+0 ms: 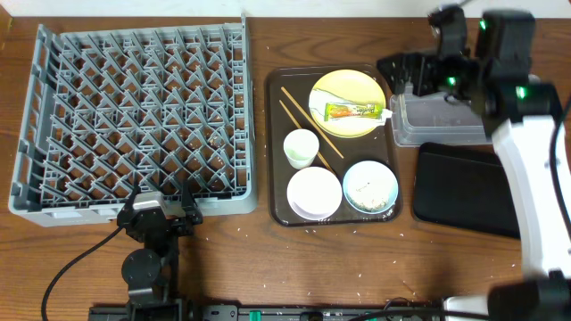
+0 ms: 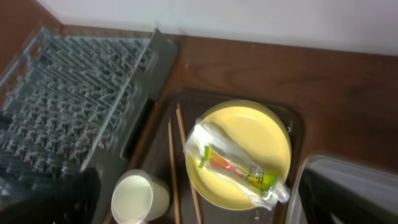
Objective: Sort waste into correct bins and load items into the dishwasher
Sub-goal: 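Grasp the snack wrapper and tissue on the yellow plate with right gripper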
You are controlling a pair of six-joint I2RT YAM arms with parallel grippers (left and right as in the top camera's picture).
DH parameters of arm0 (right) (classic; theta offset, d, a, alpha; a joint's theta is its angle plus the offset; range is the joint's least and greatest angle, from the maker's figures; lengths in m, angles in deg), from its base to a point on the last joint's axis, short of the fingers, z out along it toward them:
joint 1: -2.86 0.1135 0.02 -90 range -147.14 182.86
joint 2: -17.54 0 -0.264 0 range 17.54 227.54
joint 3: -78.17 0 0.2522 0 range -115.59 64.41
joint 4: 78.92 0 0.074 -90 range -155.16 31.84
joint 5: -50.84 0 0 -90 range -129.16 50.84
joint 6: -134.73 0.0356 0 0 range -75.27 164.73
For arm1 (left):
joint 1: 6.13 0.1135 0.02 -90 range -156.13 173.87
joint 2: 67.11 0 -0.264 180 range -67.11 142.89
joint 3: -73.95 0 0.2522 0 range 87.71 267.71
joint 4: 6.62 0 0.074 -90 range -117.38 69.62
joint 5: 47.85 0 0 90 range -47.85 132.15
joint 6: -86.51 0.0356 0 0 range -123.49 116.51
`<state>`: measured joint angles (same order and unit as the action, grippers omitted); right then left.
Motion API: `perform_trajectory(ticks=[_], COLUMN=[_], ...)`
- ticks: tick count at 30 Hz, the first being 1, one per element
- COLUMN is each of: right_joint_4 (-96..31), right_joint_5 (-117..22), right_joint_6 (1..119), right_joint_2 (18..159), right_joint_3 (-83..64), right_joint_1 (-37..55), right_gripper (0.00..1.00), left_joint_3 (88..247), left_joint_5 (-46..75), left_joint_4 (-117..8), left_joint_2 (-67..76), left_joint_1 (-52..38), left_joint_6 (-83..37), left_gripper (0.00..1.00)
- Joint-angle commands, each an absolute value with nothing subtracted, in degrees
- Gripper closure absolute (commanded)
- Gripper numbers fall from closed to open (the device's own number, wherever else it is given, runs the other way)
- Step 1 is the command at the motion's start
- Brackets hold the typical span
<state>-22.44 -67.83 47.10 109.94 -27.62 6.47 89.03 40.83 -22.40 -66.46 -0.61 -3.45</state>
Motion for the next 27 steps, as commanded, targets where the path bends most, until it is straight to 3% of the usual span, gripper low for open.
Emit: perform_trajectory(ticks=[1,7,10,14,17,22,27], right_joint_4=[-13.9,3.8,2.8,-1.1,-2.7,-4.8,-6.0], right_joint_5=[-69.9,-65.0,-58.7,-60.9,-60.4,-51.1,-41.8], right_joint_6=[42.1,25.2,20.6,23.5,19.2,15.6,13.9], right_joint_2=[118.0,131.4,134.0,137.9,139.9,143.6,148.5], right_joint_3=[-38.6,-52.8,-52.8,-52.8,-52.8,-52.8,-52.8], right_joint_1=[8.7,11.2,11.5,11.5,12.4,15.9,20.3], right_gripper=[0.01,0.01,0.01,0.01,0.01,0.01,0.09], left_joint_3=[87.9,87.9,87.9,87.9,87.9,87.9,87.9], left_joint_5=[41.7,41.7,41.7,41.7,41.7,41.7,41.7], left_joint_4=[-24.4,-24.4,-24.4,-24.4,-24.4,-24.4,-24.4], left_joint_2=[-66.8,-66.8,-66.8,-66.8,-66.8,-66.8,-66.8], left_joint_1=[-0.3,-0.3,-0.3,-0.3,-0.3,-0.3,-0.3], left_joint_6=[-3.1,-3.1,-3.1,-3.1,-3.1,-3.1,-3.1], left_gripper=[0.08,0.08,0.08,0.08,0.08,0.08,0.08])
